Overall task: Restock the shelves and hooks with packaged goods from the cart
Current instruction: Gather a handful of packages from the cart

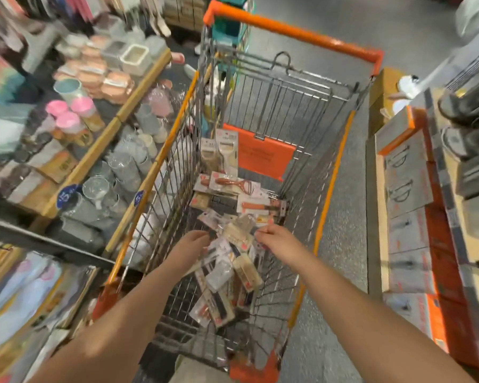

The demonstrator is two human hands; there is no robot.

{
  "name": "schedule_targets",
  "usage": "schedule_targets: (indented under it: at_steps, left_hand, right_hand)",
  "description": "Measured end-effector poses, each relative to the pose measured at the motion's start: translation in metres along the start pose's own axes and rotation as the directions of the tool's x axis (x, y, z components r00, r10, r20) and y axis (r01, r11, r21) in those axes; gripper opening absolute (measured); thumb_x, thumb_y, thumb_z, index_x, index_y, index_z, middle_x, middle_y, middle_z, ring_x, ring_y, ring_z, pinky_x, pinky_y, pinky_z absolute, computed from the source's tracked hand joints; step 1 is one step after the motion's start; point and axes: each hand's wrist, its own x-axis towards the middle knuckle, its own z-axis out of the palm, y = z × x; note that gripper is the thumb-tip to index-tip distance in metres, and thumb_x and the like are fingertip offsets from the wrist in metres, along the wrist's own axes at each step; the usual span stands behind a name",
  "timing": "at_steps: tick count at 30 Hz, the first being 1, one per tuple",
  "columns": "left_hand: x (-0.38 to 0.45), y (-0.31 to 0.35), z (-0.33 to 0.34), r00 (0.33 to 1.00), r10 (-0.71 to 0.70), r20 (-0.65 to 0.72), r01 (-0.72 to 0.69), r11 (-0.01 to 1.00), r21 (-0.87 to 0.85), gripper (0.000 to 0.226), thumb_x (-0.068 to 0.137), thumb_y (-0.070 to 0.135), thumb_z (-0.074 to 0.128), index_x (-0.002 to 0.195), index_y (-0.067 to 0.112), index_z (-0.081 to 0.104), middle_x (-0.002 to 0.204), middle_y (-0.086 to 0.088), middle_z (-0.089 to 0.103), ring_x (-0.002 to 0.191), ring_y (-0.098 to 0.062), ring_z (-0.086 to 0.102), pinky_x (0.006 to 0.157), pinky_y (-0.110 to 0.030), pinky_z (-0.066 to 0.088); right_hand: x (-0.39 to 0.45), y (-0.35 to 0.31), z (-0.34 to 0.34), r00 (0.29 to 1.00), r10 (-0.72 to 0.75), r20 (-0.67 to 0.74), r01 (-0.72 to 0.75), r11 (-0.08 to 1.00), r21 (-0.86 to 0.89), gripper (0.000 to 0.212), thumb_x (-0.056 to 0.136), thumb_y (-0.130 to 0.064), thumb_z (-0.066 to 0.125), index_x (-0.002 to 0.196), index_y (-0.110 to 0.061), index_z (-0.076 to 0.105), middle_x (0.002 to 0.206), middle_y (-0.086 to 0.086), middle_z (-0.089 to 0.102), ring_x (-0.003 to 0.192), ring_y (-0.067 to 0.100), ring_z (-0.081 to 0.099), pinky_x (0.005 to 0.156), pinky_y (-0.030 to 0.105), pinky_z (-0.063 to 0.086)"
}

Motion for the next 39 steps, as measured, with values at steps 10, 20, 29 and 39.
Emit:
schedule_targets:
  at_steps: [10,20,29,39]
  left_hand:
    - [0.188,-0.005,-0.017,0.960,-0.243,0.137,0.261,0.956,-0.132,0.050,0.096,0.051,0.051,0.137,0.023,0.048,0.142,-0.007,0.050,0.126,-0.028,0.050,0.108,-0.046,0.039]
    - [0.315,-0.041,0.021,0.935,-0.194,-0.296,0.162,0.978,-0.128,0.051,0.103,0.033,0.042,0.146,0.007,0.037,0.150,-0.014,0.038,0.136,-0.026,0.037,0.104,-0.030,0.027]
    - [0.340,-0.040,0.041,0.779,-0.321,-0.539,0.164,0.934,-0.319,0.025,0.095,0.020,0.049,0.104,-0.003,0.054,0.116,-0.021,0.055,0.104,-0.034,0.054,0.088,-0.039,0.042]
    - [0.345,-0.049,0.048,0.775,-0.616,-0.142,0.187,0.438,-0.879,0.026,0.082,0.036,0.076,0.087,0.012,0.068,0.079,-0.001,0.069,0.065,-0.011,0.060,0.063,-0.026,0.053]
  right_hand:
    - [0.212,-0.006,0.009,0.994,0.106,0.013,-0.106,0.994,0.008,0.034,0.100,-0.031,0.053,0.100,0.000,0.068,0.094,0.020,0.067,0.088,0.029,0.065,0.073,0.026,0.049]
    - [0.382,0.012,0.003,0.981,-0.170,-0.091,0.103,0.860,-0.500,0.060,0.091,-0.061,0.044,0.107,-0.005,0.061,0.097,0.021,0.060,0.099,0.036,0.059,0.074,0.039,0.037]
    - [0.390,0.018,-0.009,0.997,0.021,0.069,0.032,0.728,-0.685,0.093,0.080,-0.082,0.037,0.140,-0.011,0.046,0.145,0.021,0.040,0.136,0.036,0.035,0.109,0.040,0.031]
    - [0.382,0.042,-0.022,0.982,0.134,0.130,-0.055,0.873,-0.485,0.098,0.067,-0.076,0.070,0.144,-0.021,0.043,0.141,0.002,0.053,0.126,0.025,0.053,0.104,0.040,0.044]
